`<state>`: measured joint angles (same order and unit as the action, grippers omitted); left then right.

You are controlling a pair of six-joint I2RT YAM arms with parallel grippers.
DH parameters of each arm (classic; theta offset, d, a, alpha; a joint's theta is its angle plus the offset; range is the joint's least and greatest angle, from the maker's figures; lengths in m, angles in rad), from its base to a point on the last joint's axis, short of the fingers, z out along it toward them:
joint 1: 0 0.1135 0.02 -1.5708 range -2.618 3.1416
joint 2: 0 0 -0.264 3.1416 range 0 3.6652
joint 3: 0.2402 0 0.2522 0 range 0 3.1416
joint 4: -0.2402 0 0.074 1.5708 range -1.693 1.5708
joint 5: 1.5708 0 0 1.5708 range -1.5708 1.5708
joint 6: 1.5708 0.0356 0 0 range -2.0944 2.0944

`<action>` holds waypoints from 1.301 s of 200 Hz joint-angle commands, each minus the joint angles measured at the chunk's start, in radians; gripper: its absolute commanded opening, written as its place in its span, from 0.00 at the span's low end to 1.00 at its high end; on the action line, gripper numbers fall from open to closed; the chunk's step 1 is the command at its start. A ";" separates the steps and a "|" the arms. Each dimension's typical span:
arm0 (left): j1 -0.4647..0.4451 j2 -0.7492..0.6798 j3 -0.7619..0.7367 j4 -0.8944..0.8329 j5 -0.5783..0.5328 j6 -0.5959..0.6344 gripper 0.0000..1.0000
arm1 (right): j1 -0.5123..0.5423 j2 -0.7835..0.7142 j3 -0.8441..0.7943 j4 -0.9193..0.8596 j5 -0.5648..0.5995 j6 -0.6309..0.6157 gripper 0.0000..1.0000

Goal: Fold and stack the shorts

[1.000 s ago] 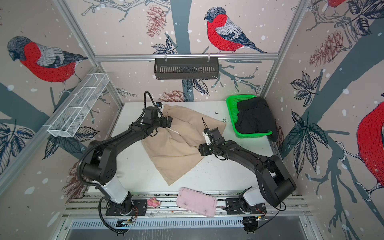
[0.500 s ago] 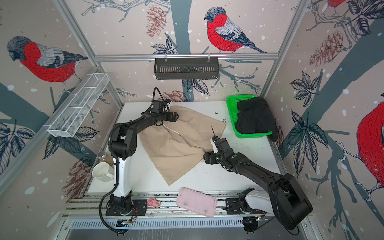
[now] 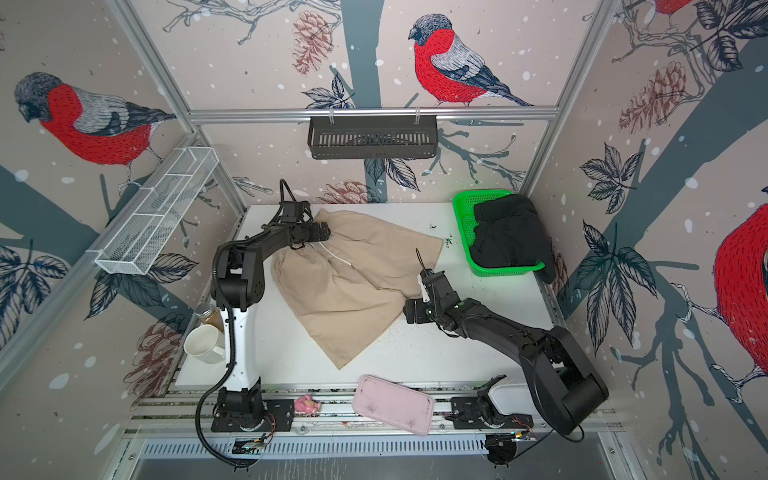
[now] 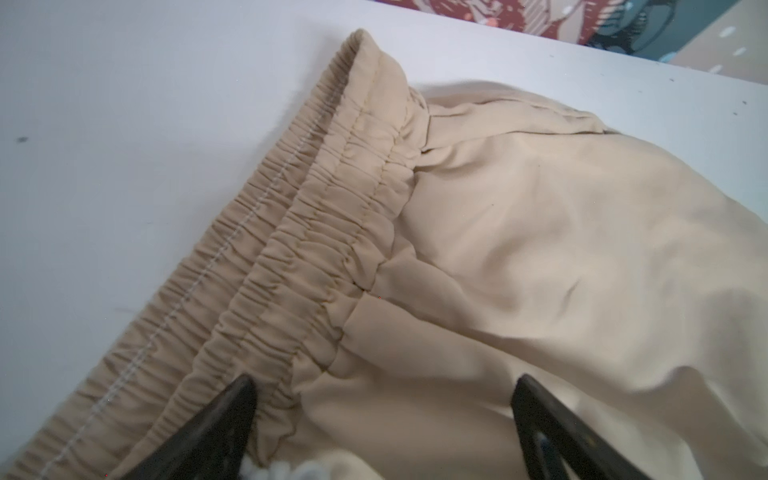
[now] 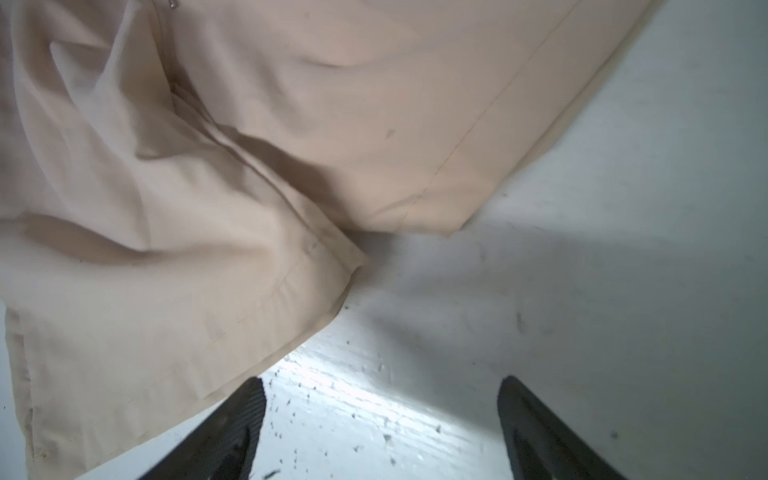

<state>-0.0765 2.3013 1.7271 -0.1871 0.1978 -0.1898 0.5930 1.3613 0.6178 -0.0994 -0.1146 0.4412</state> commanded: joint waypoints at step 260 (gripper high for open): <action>0.101 -0.471 -0.581 0.130 -0.061 -0.253 0.97 | -0.143 0.191 0.392 -0.289 0.127 -0.163 0.86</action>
<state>0.0216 1.9087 1.1896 -0.1093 0.1547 -0.4088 0.4278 1.5982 1.0401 -0.3626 0.1085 0.2871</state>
